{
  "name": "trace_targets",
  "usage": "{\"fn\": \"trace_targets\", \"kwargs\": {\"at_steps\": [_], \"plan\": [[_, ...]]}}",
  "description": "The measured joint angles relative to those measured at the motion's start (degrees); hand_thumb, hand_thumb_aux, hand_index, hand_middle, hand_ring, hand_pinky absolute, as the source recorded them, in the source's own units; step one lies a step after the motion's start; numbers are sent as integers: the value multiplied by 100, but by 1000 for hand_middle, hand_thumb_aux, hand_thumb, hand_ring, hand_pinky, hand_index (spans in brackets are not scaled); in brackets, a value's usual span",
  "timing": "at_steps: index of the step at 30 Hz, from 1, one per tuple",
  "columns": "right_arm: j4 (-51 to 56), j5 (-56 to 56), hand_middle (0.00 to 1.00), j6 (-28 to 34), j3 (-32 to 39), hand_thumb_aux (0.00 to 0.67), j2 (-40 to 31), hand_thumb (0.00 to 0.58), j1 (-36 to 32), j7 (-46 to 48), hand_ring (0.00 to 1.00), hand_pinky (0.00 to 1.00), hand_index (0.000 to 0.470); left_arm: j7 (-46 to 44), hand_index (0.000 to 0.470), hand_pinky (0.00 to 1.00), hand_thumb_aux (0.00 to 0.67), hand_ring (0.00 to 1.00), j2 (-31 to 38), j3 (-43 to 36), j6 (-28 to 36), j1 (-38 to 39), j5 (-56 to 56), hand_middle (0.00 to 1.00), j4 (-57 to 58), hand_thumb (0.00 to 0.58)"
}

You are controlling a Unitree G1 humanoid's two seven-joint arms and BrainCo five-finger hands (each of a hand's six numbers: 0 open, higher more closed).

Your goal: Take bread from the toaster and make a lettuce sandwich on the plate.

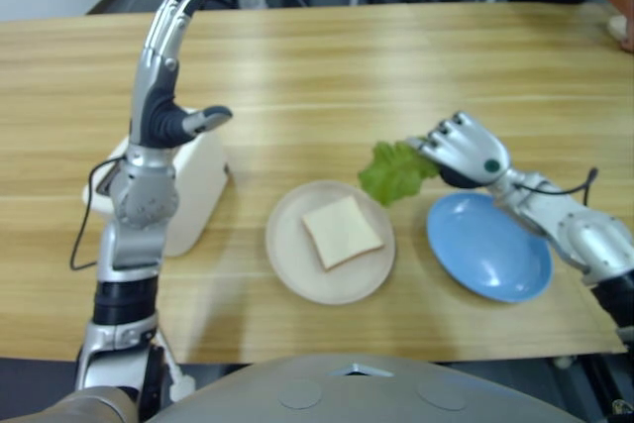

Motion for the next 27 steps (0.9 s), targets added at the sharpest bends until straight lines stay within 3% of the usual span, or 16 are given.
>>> {"fn": "trace_targets", "kwargs": {"at_steps": [11, 18, 27], "plan": [[181, -189, 1000, -271, 632, 670, 835, 580, -604, 274, 1000, 1000, 460, 59, 0, 0, 0, 0, -6, -90, -46, -21, -1, 0, 95, 0], [403, -212, 1000, -449, 1162, 670, 1257, 580, -478, 406, 1000, 1000, 460, 60, 0, 0, 0, 0, -8, -95, -47, -11, -2, 0, 91, 0], [608, -199, 1000, -483, 1231, 670, 1343, 580, -388, 574, 1000, 1000, 460, 55, 0, 0, 0, 0, -17, -118, -46, -11, -4, 0, 91, 0]]}}
